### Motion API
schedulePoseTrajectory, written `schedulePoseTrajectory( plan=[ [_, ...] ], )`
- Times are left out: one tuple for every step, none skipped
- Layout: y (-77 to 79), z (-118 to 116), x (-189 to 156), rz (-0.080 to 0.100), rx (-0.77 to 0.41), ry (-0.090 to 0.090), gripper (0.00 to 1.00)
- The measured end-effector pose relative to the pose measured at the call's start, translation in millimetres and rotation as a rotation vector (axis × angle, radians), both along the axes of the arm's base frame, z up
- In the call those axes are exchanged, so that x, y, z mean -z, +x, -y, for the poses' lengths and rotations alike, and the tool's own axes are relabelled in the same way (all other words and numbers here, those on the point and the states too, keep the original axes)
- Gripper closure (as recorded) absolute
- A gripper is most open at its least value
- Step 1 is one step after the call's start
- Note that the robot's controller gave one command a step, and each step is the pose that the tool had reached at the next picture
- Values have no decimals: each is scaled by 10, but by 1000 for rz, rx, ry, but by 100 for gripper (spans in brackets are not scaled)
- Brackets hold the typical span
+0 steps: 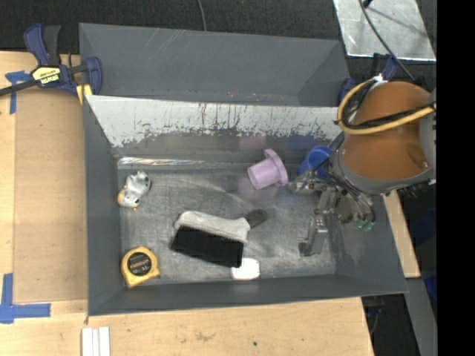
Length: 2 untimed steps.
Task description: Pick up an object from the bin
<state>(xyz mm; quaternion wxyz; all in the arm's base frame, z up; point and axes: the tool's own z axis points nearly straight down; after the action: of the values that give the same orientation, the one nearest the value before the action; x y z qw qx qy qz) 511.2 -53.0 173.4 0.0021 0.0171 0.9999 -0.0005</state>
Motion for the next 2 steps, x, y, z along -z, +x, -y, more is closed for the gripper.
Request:
schedulePoseTrajectory(
  plan=[
    [23,-170,53,-1,59,2,0],
    [216,-399,46,-2,-227,0,0]
  ],
)
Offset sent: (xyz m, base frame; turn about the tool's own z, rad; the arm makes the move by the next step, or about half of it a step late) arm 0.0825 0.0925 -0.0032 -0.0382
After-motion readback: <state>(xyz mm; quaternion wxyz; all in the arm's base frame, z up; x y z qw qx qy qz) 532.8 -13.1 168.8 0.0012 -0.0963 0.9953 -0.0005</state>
